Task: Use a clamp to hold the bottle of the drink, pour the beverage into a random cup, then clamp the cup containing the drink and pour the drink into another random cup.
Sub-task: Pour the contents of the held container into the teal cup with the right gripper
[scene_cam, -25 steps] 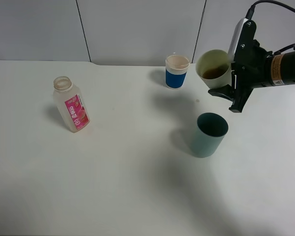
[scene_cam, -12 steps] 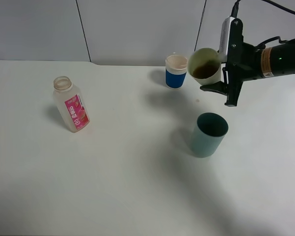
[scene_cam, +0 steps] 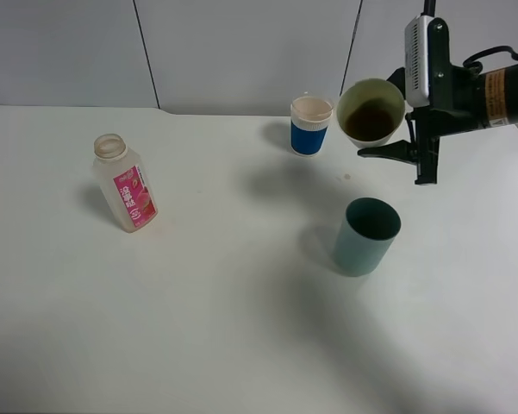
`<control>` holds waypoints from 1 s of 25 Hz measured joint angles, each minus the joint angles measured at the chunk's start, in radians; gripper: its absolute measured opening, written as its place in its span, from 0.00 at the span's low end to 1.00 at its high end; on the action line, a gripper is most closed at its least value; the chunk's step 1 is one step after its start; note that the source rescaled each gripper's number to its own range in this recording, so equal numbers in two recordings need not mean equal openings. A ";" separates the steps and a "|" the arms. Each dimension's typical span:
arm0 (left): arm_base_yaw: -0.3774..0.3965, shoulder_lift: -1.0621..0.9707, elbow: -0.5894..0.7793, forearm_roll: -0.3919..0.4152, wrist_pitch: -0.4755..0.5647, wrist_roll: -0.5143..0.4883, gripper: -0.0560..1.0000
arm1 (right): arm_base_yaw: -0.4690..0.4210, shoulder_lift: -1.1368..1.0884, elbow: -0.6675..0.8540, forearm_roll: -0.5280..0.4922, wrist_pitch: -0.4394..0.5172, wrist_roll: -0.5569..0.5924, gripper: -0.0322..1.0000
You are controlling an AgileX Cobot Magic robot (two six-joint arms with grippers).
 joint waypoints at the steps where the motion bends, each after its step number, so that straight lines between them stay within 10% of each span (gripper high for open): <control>1: 0.000 0.000 0.000 0.000 0.000 0.000 1.00 | -0.004 -0.010 0.000 0.000 -0.004 -0.002 0.03; 11: 0.000 0.000 0.000 0.000 0.000 0.000 1.00 | -0.030 -0.044 0.000 -0.003 -0.026 -0.047 0.03; 25: 0.000 0.000 0.000 0.000 0.000 0.000 1.00 | -0.030 -0.044 0.049 -0.006 -0.011 -0.391 0.03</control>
